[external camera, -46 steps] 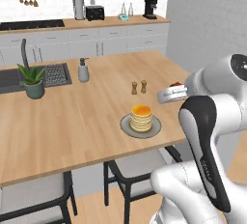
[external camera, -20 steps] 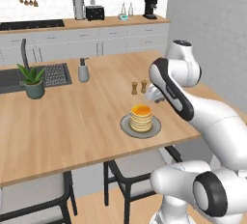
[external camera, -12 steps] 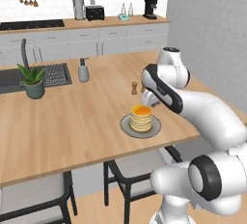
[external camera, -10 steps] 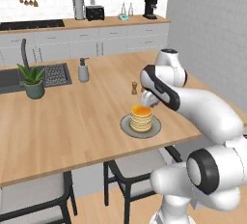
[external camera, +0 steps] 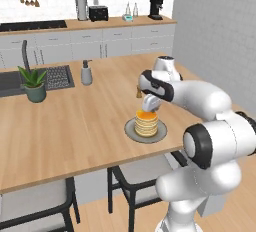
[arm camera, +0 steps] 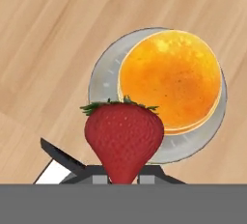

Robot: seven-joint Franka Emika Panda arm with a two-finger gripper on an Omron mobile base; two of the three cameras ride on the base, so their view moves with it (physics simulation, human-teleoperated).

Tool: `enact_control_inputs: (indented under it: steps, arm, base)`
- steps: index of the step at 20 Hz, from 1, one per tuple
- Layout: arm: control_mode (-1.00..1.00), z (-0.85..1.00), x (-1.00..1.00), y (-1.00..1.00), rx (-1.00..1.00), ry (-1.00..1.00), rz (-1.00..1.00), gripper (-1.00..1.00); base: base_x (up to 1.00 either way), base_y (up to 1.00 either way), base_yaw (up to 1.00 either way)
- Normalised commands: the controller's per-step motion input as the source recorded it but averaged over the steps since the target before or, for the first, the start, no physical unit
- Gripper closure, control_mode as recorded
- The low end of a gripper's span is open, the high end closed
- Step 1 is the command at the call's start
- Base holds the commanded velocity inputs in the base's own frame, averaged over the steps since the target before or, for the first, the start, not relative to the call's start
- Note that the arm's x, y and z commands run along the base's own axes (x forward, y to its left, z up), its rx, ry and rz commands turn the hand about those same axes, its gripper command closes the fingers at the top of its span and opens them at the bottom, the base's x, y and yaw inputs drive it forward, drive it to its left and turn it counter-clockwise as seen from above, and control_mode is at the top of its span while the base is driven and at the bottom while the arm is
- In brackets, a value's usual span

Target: Take the strawberry from the fridge and place it on top of the pancake, located on the dining counter.

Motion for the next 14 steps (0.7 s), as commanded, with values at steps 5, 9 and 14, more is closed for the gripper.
enact_control_inputs:
  steps: [5,9,14]
  arm:
    - [-1.0,-0.35,0.44,0.0,-0.02,0.05,0.05,1.0]
    - [-1.0,-0.36,0.41,0.0,-0.02,0.04,0.04,1.0]
    - [-1.0,-0.31,0.32,0.0,-0.02,0.03,0.04,1.0]
  base:
    - [0.0,0.0,0.0]
    - [0.0,0.0,0.0]
    - [0.0,0.0,0.0]
